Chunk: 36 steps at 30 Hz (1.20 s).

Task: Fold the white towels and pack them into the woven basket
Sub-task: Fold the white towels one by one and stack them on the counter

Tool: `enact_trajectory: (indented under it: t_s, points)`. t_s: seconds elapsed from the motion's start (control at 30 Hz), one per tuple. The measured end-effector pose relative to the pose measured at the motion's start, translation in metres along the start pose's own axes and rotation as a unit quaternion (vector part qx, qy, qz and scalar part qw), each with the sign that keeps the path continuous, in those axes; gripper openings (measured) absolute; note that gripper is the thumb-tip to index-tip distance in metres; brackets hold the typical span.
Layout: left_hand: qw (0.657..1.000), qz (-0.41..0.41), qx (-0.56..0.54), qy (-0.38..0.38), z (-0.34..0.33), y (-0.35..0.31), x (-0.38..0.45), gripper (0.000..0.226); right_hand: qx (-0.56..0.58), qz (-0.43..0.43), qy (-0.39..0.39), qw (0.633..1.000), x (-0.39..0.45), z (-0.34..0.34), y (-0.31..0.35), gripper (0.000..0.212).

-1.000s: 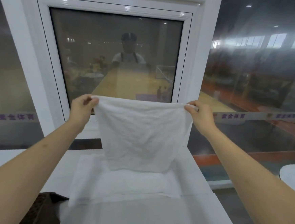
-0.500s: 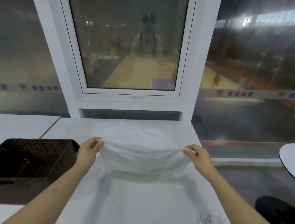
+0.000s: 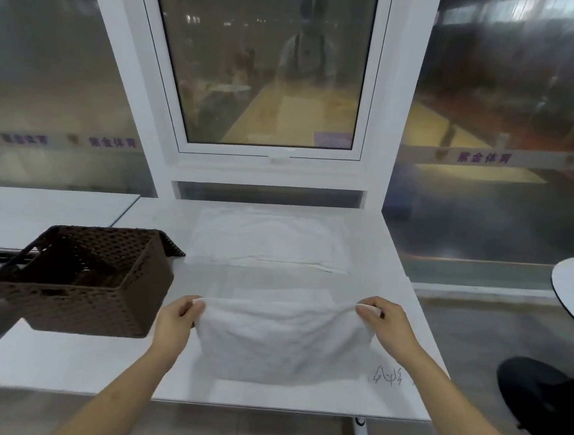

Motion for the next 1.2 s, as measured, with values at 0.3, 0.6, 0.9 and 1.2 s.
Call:
enact_trajectory:
  t_s: [0.3, 0.6, 0.9, 1.2]
  points:
    - [0.999, 0.040, 0.011, -0.023, -0.015, 0.024, 0.018, 0.013, -0.012, -0.009, -0.015, 1.000, 0.033, -0.031, -0.015, 0.012]
    - [0.995, 0.085, 0.051, -0.021, -0.055, 0.082, 0.096, 0.015, -0.062, -0.039, -0.016, 0.997, 0.107, -0.084, -0.053, 0.008]
    - [0.984, 0.152, 0.088, -0.003, -0.101, 0.141, 0.166, 0.010, -0.128, -0.092, 0.002, 0.987, 0.179, -0.140, -0.106, 0.015]
    - [0.973, 0.198, 0.111, 0.030, -0.138, 0.180, 0.211, 0.014, -0.211, -0.112, 0.031, 0.971, 0.226, -0.179, -0.152, 0.008]
Point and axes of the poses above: each hand's wrist, its own x-axis towards the middle knuckle, its own z-axis out of the back of the hand, y = z × x, the point moved 7 cm from there along x, towards the middle knuckle, and after that the axes turned 12 degrees about -y, right-handed, at the moved point
